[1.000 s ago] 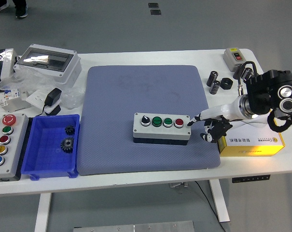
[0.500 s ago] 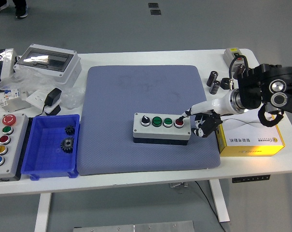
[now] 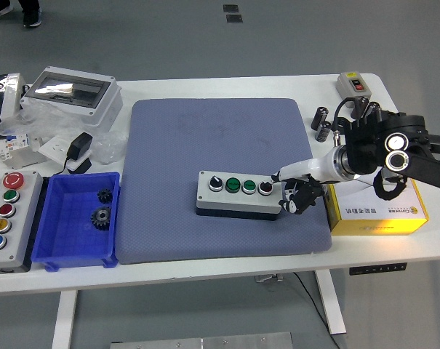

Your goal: Pick up the button,place it on the desk,press the button,press the button

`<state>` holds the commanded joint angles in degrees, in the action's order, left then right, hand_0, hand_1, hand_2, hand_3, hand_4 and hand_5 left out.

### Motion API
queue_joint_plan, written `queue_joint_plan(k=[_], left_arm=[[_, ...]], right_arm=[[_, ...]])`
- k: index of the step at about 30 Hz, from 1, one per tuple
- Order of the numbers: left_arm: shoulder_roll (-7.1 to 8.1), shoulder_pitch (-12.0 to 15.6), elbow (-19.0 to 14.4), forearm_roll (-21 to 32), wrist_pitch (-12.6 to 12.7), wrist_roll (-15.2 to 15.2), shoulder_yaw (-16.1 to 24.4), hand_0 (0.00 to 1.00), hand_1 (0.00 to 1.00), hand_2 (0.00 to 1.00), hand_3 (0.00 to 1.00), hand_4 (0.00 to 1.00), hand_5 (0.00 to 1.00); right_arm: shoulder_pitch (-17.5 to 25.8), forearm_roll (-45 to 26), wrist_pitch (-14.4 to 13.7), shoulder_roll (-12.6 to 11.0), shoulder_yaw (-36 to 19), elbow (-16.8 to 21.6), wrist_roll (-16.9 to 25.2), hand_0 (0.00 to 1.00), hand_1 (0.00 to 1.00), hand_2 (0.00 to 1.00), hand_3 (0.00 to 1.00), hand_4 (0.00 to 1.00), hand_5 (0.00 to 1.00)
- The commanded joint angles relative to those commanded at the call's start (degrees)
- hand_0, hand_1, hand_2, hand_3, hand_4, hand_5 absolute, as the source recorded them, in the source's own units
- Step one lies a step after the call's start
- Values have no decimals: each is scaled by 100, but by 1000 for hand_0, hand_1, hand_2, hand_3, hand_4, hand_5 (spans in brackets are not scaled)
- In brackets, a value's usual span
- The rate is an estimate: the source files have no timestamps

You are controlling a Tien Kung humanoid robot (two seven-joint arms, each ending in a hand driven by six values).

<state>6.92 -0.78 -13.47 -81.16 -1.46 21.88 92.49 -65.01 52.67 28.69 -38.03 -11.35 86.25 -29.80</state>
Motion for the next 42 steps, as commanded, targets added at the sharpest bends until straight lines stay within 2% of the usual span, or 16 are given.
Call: queue_joint_plan(k=[5, 8, 10, 11, 14, 18, 20, 25, 26, 31, 32, 34, 37, 38, 40, 42], left_arm=[[1, 36, 1, 22, 7, -5, -8, 684, 642, 594, 615, 706, 303], [1, 40, 6, 7, 2, -15, -1, 684, 642, 594, 614, 707, 304], [-7, 43, 7, -9, -4, -15, 5, 684, 642, 594, 614, 707, 304], [-15, 47, 7, -21, -6, -14, 12, 684, 642, 594, 614, 707, 304], [-41, 60, 7, -63, -14, 0, 33, 684, 642, 595, 615, 708, 304], [-93, 71, 19, -107, -14, -17, 46, 684, 642, 595, 615, 708, 304], [-126, 75, 27, -139, -16, -29, 56, 684, 643, 595, 614, 708, 305], [-187, 76, 55, -187, 26, -69, 51, 684, 643, 595, 614, 708, 305], [-194, 77, 59, -187, 42, -73, 44, 684, 643, 596, 614, 708, 306], [-262, 102, 62, -223, 102, -41, 37, 684, 643, 596, 614, 708, 306], [-273, 105, 60, -228, 105, -30, 38, 683, 642, 596, 614, 709, 308], [-288, 97, 60, -255, 107, -21, 52, 683, 642, 596, 614, 709, 308], [-280, 66, 61, -290, 112, -28, 80, 683, 642, 596, 614, 709, 308], [-272, 55, 61, -292, 119, -33, 87, 683, 643, 596, 616, 707, 309], [-258, 44, 61, -285, 128, -38, 86, 683, 643, 596, 616, 707, 309], [-257, 51, 58, -266, 134, -29, 75, 683, 643, 596, 616, 707, 309]], right_arm=[[-55, -114, 326, -486, -628, 311, -29, 16, 130, 287, 982, 233, 81], [158, 164, 616, -828, -1125, 434, -165, 19, 126, 287, 981, 235, 75], [365, 410, 700, -928, -1476, 474, -240, 19, 126, 287, 981, 235, 75], [517, 607, 668, -907, -1715, 478, -248, 19, 126, 287, 981, 235, 75], [1017, 1196, 462, -628, -2351, 468, -69, 20, 125, 286, 978, 245, 73], [1858, 1989, -55, -65, -3230, 458, 472, 20, 125, 286, 978, 245, 73], [2305, 2381, -416, 259, -3677, 437, 814, 33, 130, 296, 948, 247, 88], [3423, 3081, -1505, 1084, -4796, 279, 1833, 33, 130, 296, 948, 247, 88], [3596, 2993, -1679, 1203, -4969, 247, 2006, 46, 174, 376, 845, 465, 235], [4684, 2207, -2761, 1882, -6028, 23, 3104, 46, 174, 376, 845, 465, 235], [4854, 2067, -2928, 1984, -6186, -1, 3284, 95, 234, 432, 777, 446, 172], [5184, 1772, -3265, 2181, -6495, -68, 3652, 95, 234, 432, 777, 446, 172], [5575, 1404, -3673, 2308, -6846, -142, 4110, 95, 234, 432, 777, 446, 172], [5671, 1311, -3774, 2324, -6902, -160, 4225, 193, 291, 448, 708, 502, 2], [5797, 1158, -3922, 2338, -6951, -197, 4469, 193, 291, 448, 708, 502, 2], [5815, 1048, -3937, 2340, -6919, -234, 4561, 193, 291, 448, 708, 502, 2]])
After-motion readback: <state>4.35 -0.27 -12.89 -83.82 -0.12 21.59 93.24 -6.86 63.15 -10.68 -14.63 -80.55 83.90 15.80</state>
